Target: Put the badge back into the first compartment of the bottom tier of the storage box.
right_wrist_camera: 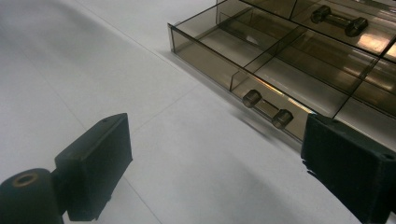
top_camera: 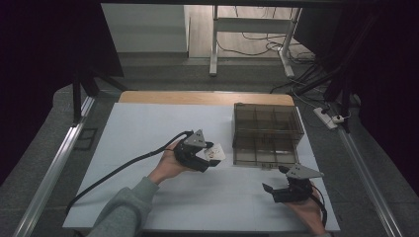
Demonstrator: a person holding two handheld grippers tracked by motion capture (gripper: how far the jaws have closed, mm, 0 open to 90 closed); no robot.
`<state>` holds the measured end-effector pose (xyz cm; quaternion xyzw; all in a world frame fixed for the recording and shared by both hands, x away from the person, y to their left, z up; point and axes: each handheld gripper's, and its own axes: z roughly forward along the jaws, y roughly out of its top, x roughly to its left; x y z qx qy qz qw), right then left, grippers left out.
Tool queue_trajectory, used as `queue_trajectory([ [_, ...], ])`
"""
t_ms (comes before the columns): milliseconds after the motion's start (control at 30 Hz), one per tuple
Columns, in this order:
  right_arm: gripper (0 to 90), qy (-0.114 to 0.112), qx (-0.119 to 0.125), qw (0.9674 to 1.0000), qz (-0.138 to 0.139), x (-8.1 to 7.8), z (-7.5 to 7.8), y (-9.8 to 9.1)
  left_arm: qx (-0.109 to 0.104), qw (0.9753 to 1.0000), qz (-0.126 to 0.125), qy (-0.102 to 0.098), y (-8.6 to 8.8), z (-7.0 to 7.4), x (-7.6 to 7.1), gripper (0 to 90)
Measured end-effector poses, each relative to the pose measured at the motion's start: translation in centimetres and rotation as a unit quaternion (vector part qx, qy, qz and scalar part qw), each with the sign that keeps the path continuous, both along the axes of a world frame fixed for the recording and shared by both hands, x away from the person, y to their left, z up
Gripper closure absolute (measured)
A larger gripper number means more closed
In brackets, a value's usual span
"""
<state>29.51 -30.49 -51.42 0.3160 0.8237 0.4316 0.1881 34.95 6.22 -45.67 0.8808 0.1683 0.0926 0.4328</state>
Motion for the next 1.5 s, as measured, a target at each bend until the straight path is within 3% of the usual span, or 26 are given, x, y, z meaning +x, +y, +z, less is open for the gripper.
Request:
queue_trajectory([
  [433,8.2,-0.001,-0.001,1.0000,0.000,0.0,0.0,0.0,-0.003,1.0000,-0.002,-0.003,-1.1,0.1,0.2,32.9],
  [800,8.2,-0.004,-0.001,1.0000,-0.003,-0.1,0.1,-0.2,-0.006,1.0000,0.001,-0.006,-1.7,0.4,1.2,32.9],
  [1233,8.2,-0.003,0.001,1.0000,-0.002,-0.1,0.1,-0.1,-0.021,0.9996,-0.003,0.015,-3.6,-0.2,2.4,32.9],
  [1500,8.2,-0.002,0.001,1.0000,-0.002,-0.1,0.1,-0.2,-0.018,0.9996,-0.007,0.020,-5.0,-0.5,3.0,32.9],
])
